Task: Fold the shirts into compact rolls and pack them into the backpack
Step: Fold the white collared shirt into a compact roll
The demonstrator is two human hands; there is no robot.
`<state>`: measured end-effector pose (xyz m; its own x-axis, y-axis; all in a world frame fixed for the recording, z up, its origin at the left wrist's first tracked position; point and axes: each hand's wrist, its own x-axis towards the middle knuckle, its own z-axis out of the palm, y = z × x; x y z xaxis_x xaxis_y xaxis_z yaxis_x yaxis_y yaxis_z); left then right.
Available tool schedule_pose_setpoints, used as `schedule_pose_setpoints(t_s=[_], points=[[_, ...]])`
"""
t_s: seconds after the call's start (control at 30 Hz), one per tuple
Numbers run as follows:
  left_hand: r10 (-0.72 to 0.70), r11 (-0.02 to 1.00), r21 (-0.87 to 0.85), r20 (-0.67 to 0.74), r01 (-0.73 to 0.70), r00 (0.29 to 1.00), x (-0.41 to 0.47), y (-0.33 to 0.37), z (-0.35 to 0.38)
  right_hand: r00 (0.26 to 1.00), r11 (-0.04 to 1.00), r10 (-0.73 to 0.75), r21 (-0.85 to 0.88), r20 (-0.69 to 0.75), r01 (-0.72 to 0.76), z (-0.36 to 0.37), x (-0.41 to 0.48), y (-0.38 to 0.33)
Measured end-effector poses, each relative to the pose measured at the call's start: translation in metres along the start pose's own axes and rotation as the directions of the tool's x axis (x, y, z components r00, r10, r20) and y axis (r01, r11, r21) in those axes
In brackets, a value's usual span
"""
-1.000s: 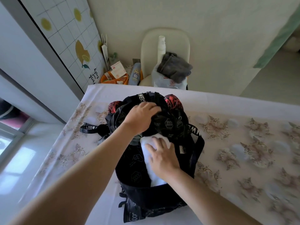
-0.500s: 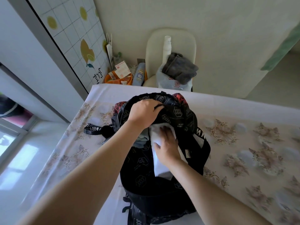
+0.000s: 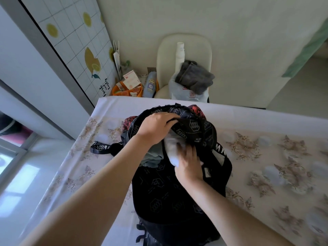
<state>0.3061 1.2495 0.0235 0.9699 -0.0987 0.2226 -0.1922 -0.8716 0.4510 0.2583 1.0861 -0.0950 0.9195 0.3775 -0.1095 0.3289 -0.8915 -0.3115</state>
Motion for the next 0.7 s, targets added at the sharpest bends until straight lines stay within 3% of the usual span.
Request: schedule_pose_setpoints(t_s=[0.13, 0.2, 0.27, 0.33, 0.43, 0.53, 0.67, 0.7], points=[[-0.004, 1.0, -0.009, 0.02, 0.005, 1.0, -0.001, -0.002, -0.002, 0.973, 0.971, -0.23, -0.064, 0.012, 0.23, 0.004, 0.024, -0.011], [-0.019, 0.999, -0.027, 0.025, 0.02, 0.999, 0.0, -0.003, -0.002, 0.994, 0.994, -0.103, -0.049, -0.03, 0.101, 0.014, 0.012, -0.014], [-0.017, 0.999, -0.042, 0.03, 0.019, 0.999, 0.002, -0.003, -0.002, 0.983, 0.979, 0.177, 0.107, -0.042, -0.172, 0.021, -0.008, -0.02], [-0.025, 0.998, -0.061, 0.035, 0.027, 0.999, 0.003, -0.002, -0.001, 0.967, 0.942, 0.256, 0.223, 0.001, -0.25, 0.03, -0.014, -0.022], [-0.056, 0.995, -0.081, 0.053, 0.061, 0.997, 0.004, -0.001, 0.002, 0.984, 0.951, 0.159, 0.255, 0.08, -0.174, 0.029, 0.011, -0.018], [-0.082, 0.992, -0.087, 0.058, 0.087, 0.995, 0.003, -0.002, 0.002, 0.978, 0.985, 0.068, 0.143, 0.196, -0.097, 0.014, 0.036, -0.011], [-0.087, 0.992, -0.089, 0.06, 0.092, 0.994, 0.002, -0.002, 0.002, 0.994, 0.999, 0.033, 0.023, 0.102, -0.035, 0.005, 0.021, -0.011], [-0.091, 0.991, -0.091, 0.065, 0.097, 0.994, 0.001, -0.001, 0.002, 0.991, 0.999, -0.002, 0.038, 0.136, -0.004, 0.006, 0.017, -0.012]])
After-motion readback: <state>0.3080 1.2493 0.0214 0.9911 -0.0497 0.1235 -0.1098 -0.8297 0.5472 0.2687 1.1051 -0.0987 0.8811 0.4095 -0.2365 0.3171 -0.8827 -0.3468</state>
